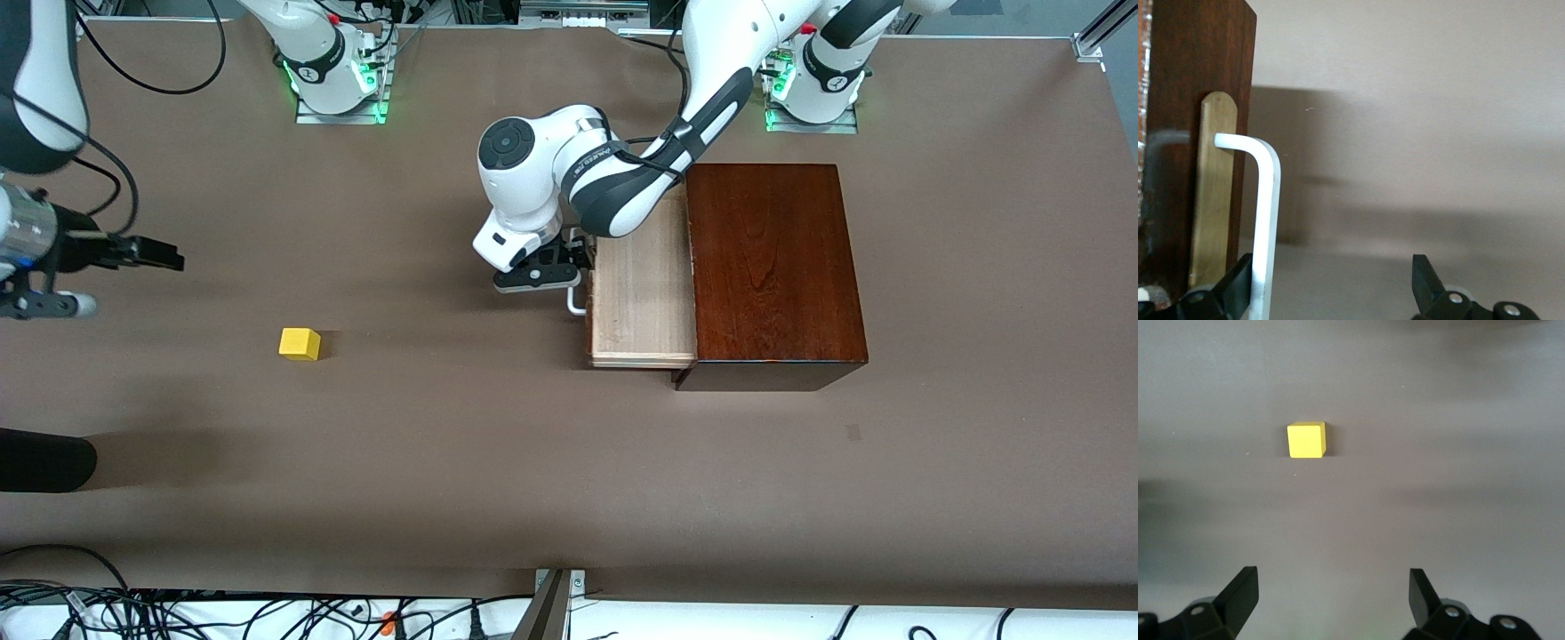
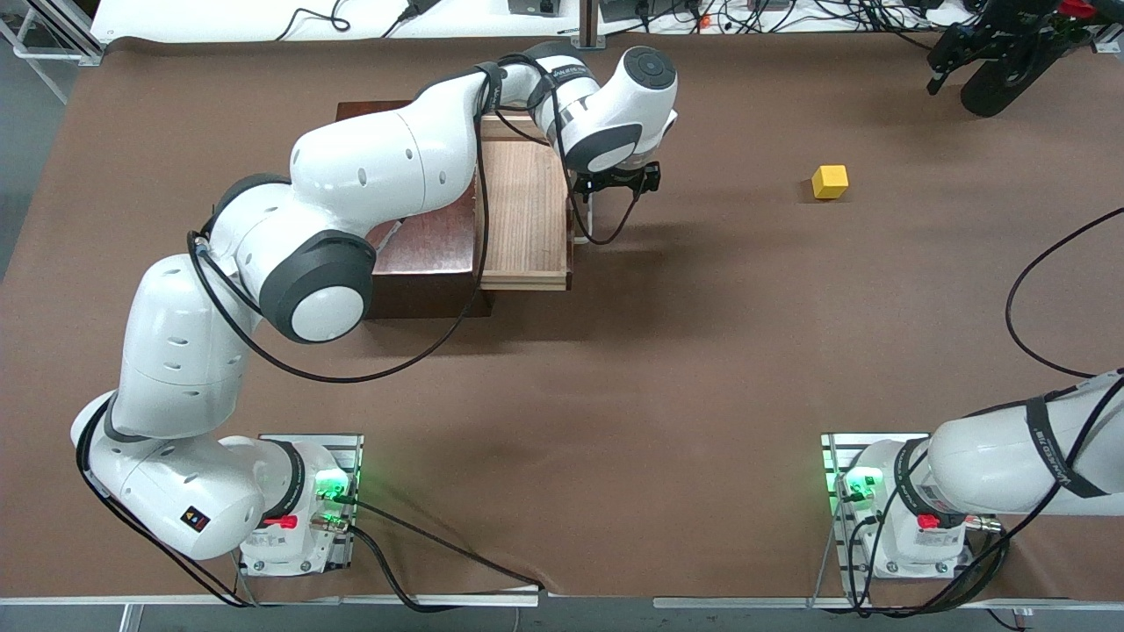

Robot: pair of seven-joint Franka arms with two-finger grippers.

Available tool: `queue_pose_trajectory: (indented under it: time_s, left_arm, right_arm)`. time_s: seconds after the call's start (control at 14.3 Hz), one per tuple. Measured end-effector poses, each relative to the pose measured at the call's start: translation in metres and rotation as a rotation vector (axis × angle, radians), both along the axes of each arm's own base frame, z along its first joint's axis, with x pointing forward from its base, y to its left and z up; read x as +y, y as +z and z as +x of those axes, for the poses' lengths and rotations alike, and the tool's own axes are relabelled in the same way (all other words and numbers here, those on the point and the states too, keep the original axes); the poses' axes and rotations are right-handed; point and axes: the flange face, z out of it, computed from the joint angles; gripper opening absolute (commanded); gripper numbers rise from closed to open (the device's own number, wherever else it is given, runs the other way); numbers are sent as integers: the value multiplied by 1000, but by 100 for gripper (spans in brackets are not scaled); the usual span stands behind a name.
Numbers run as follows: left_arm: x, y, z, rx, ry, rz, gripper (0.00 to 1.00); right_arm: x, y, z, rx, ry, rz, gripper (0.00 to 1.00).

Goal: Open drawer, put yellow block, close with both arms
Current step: 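Pull the drawer open with the left gripper while the right gripper reaches the cube, then grasp the yellow cube with the right gripper while the left gripper withdraws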

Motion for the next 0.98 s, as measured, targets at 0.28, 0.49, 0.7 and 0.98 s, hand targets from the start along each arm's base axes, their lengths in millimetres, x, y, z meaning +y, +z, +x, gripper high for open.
queue_pose_trajectory:
  time_s: [0.28,0.49,0.7,0.98]
  left_arm:
    - [-6,18,3,-13,13,-40,100]
    - [-1,67,2,-9,32,-41,100]
    - [21,119,2,29,33,-33,100]
    - [129,202,42,111,-22,-66,100]
  right_arm:
    - [11,-47,23,-17,-11,48,100]
    - [24,-85,33,-1,6,47,100]
    - [32,-126,36,-39,12,38,100]
    - [47,-174,25,-98,5,24,100]
